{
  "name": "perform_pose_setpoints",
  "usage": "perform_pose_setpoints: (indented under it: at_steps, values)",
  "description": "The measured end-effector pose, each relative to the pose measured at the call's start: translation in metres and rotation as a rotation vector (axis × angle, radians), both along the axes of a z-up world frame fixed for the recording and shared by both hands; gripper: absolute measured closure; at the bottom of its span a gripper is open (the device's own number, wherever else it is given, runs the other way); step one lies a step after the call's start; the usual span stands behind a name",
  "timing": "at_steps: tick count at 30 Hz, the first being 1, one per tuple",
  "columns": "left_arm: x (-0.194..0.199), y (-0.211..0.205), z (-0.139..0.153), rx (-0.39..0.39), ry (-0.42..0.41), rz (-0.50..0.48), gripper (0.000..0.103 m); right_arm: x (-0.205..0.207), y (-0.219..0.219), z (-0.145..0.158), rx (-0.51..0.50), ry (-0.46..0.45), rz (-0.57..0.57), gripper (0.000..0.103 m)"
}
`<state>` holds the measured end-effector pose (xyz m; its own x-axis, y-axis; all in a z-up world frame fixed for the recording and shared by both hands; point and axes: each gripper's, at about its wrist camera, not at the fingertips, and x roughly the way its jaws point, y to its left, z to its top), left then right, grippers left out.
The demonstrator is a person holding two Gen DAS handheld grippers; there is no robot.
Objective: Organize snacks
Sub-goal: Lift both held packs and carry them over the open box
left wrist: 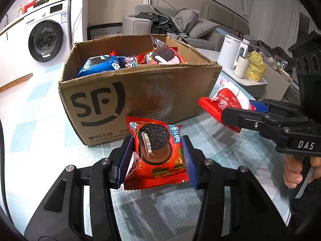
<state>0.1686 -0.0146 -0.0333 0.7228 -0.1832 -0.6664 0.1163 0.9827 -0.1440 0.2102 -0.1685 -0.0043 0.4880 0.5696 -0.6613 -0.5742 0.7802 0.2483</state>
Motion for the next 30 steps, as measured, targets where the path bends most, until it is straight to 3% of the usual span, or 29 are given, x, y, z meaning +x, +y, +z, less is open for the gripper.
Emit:
perform_pose_setpoints:
  at_steps: [15,30]
  values:
    - [-0.022,0.017,0.031,-0.052,-0.078,0.01,0.058,-0.008,-0.011,0.028,0.062,-0.065,-0.03,0.053]
    - [-0.052,0.051,0.083,-0.073,-0.137,0.059,0.058,-0.007,-0.008,0.067,0.107,-0.12,-0.072,0.053]
